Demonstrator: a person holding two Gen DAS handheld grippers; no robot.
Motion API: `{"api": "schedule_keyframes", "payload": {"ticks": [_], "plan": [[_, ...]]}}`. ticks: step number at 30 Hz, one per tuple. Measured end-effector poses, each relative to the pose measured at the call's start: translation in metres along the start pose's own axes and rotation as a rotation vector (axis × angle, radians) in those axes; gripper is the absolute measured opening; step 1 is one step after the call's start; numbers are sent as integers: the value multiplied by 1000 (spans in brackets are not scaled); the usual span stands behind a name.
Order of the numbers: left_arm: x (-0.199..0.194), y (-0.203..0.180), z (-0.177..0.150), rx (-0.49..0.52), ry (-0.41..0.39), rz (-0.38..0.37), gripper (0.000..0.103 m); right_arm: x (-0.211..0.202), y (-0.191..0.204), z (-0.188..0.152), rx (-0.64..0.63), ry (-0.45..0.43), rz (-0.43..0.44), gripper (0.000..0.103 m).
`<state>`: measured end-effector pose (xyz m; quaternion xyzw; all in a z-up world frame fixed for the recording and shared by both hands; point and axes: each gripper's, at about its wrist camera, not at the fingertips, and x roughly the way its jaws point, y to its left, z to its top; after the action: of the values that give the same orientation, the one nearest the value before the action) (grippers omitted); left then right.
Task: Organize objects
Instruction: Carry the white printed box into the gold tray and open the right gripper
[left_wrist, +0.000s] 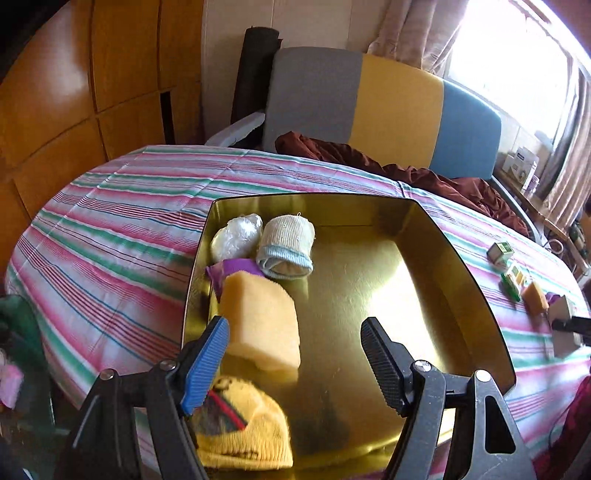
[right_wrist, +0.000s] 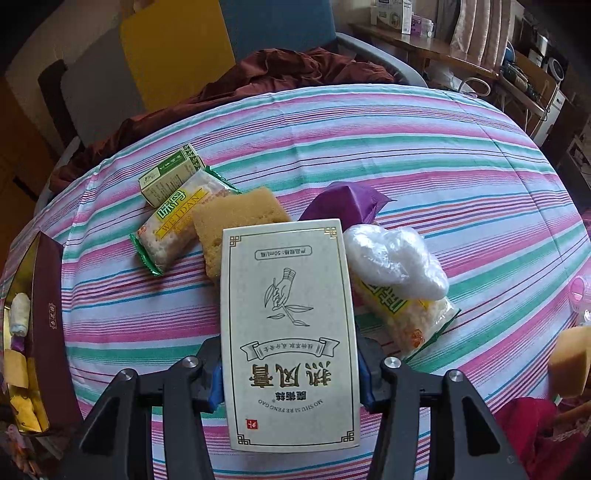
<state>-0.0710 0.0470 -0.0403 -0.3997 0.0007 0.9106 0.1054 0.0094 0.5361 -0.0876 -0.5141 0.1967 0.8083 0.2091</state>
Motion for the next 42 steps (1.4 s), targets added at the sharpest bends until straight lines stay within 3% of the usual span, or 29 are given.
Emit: {"api": "schedule_keyframes", "payload": {"ticks": [14, 24, 29, 36, 39, 42], "plan": [[-29, 6, -27, 64, -36, 46, 75, -4, 8, -5, -36, -20, -66, 53], [-40, 21, -25, 74, -64, 70, 75, -56, 27, -20, -39, -146, 23, 53], [-45, 34, -21, 82, -73, 86, 76, -93, 93, -21, -141, -185, 191, 53], [-53, 67, -21, 30, -85, 118, 80, -92, 233, -42, -387, -73, 390, 53], [-53, 79, -21, -7, -86, 124, 80, -74, 287, -55, -459, -5, 411, 53], [-52, 87, -21, -41, -86, 115, 80, -41, 327, -62, -452, 85, 398, 53]]}}
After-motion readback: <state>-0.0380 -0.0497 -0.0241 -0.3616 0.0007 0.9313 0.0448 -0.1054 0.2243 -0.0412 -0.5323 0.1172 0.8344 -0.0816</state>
